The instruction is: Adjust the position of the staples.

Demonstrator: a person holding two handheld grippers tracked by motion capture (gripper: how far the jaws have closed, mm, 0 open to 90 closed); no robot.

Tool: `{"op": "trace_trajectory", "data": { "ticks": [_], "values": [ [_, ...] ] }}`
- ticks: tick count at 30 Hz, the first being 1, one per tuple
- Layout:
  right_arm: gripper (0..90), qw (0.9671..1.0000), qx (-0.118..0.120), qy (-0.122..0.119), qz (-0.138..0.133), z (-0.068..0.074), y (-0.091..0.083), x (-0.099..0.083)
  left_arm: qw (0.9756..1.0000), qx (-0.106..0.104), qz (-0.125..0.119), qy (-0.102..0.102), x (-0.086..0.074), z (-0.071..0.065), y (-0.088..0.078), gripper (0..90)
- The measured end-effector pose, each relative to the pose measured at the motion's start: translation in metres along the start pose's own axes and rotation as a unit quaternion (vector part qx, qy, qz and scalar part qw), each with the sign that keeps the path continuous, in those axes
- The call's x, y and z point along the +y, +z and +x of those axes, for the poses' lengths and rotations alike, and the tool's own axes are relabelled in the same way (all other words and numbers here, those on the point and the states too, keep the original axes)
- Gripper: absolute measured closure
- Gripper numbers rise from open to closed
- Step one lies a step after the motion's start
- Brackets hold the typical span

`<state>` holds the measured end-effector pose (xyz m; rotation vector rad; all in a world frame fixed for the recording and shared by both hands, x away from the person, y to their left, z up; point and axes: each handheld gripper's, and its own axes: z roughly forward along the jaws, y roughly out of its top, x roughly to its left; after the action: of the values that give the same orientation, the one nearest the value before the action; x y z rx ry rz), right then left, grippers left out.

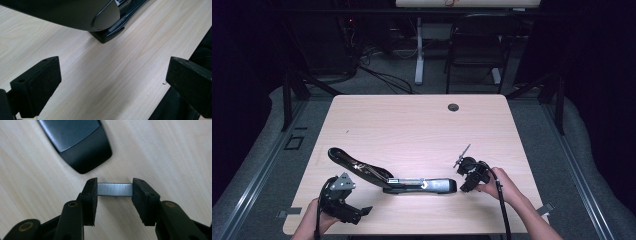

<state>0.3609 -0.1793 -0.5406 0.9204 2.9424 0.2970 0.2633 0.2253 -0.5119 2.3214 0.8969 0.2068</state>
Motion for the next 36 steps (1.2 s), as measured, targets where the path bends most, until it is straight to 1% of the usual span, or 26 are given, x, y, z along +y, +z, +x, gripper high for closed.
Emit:
{"op": "trace_trajectory", "data": {
  "ticks": [1, 2, 3, 6, 7, 9, 10, 11, 12, 14, 16, 17, 18, 19, 21, 22, 23, 24, 26, 29, 30, 31, 32, 34, 36],
  "values": [
    [56.6, 1.0, -0.003, -0.006, 0.005, 0.001, 0.0, 0.0, 1.0, 0.0, 0.0, 0.001, 0.0, 0.0, 0.0, 0.0],
    [56.6, 1.0, 0.002, -0.007, 0.004, 0.001, 0.002, 0.0, 1.0, 0.0, 0.001, 0.001, 0.0, 0.0, 0.0, 0.0],
    [56.5, 0.9999, 0.004, -0.01, 0.008, 0.001, 0.002, 0.0, 1.0, -0.001, 0.001, 0.001, 0.0, 0.0, 0.0, 0.0],
    [56.2, 0.9999, 0.008, -0.011, 0.008, 0.001, 0.002, -0.001, 1.0, -0.001, 0.002, 0.003, 0.0, 0.0, 0.001, 0.0],
    [54.1, 0.9999, 0.009, -0.011, 0.009, 0.0, 0.002, -0.001, 1.0, -0.001, 0.001, 0.002, 0.0, 0.0, 0.001, 0.0],
    [46.0, 0.9999, 0.006, -0.01, 0.011, 0.0, 0.002, -0.001, 1.0, -0.003, -0.001, 0.001, 0.0, 0.0, 0.0, 0.0],
    [44.3, 0.9999, 0.011, -0.008, 0.007, -0.001, 0.001, -0.001, 1.0, -0.002, -0.002, 0.001, 0.0, 0.0, 0.0, 0.0],
    [42.8, 0.9999, 0.014, -0.006, -0.004, -0.002, -0.001, -0.002, 1.0, -0.003, -0.002, 0.0, 0.0, 0.0, 0.0, 0.0],
    [39.9, 0.9998, 0.014, -0.005, -0.011, -0.003, -0.004, -0.002, 1.0, -0.003, -0.002, 0.0, 0.0, 0.0, 0.0, 0.0],
    [32.8, 0.9995, 0.019, 0.007, -0.027, -0.005, -0.008, -0.002, 1.0, -0.003, -0.002, 0.001, 0.0, 0.0, 0.0, 0.0],
    [28.5, 0.9991, 0.017, 0.015, -0.037, -0.006, -0.01, -0.002, 1.0, -0.004, -0.002, 0.001, 0.001, 0.0, 0.0, 0.0],
    [26.0, 0.9987, 0.015, 0.024, -0.042, -0.006, -0.01, -0.002, 1.0, -0.003, -0.001, 0.002, 0.001, 0.0, 0.0, 0.0],
    [24.5, 0.9989, 0.006, 0.026, -0.039, -0.007, -0.011, -0.002, 1.0, -0.004, -0.001, 0.002, 0.001, 0.0, 0.0, 0.0],
    [23.4, 0.9984, 0.005, 0.035, -0.044, -0.007, -0.01, -0.002, 1.0, -0.003, 0.0, 0.003, 0.001, 0.0, 0.0, 0.0],
    [24.0, 0.9971, 0.0, 0.059, -0.047, -0.011, -0.009, -0.002, 1.0, -0.003, 0.001, 0.003, 0.001, 0.0, 0.001, 0.0],
    [23.9, 0.9966, -0.008, 0.07, -0.045, -0.013, -0.008, -0.002, 1.0, -0.003, 0.001, 0.004, 0.001, 0.0, 0.001, 0.0],
    [24.2, 0.9953, -0.01, 0.083, -0.05, -0.014, -0.006, -0.002, 1.0, -0.003, 0.001, 0.004, 0.001, 0.0, 0.001, 0.0],
    [24.7, 0.9952, -0.016, 0.086, -0.045, -0.016, -0.006, -0.002, 1.0, -0.004, 0.001, 0.004, 0.001, 0.0, 0.001, 0.0],
    [24.7, 0.9935, -0.018, 0.101, -0.049, -0.017, -0.003, -0.002, 1.0, -0.003, 0.002, 0.004, 0.001, 0.0, 0.001, 0.0],
    [25.7, 0.9931, -0.037, 0.099, -0.051, -0.016, 0.0, 0.0, 1.0, -0.003, 0.002, 0.003, 0.001, 0.0, 0.002, 0.0],
    [26.4, 0.9935, -0.039, 0.095, -0.049, -0.015, 0.0, 0.002, 1.0, -0.003, 0.002, 0.003, 0.001, 0.0, 0.002, 0.0],
    [26.9, 0.9932, -0.038, 0.097, -0.052, -0.014, 0.002, 0.002, 1.0, -0.003, 0.003, 0.003, 0.001, 0.0, 0.002, 0.0],
    [27.2, 0.994, -0.041, 0.091, -0.042, -0.014, 0.002, 0.003, 1.0, -0.003, 0.003, 0.003, 0.001, 0.0, 0.002, 0.0],
    [28.6, 0.9942, -0.042, 0.092, -0.037, -0.014, 0.005, 0.003, 1.0, -0.003, 0.003, 0.003, 0.001, 0.0, 0.002, 0.0],
    [29.3, 0.9949, -0.045, 0.086, -0.026, -0.014, 0.007, 0.002, 1.0, -0.003, 0.004, 0.003, 0.001, 0.0, 0.002, 0.0]
  ]
}}
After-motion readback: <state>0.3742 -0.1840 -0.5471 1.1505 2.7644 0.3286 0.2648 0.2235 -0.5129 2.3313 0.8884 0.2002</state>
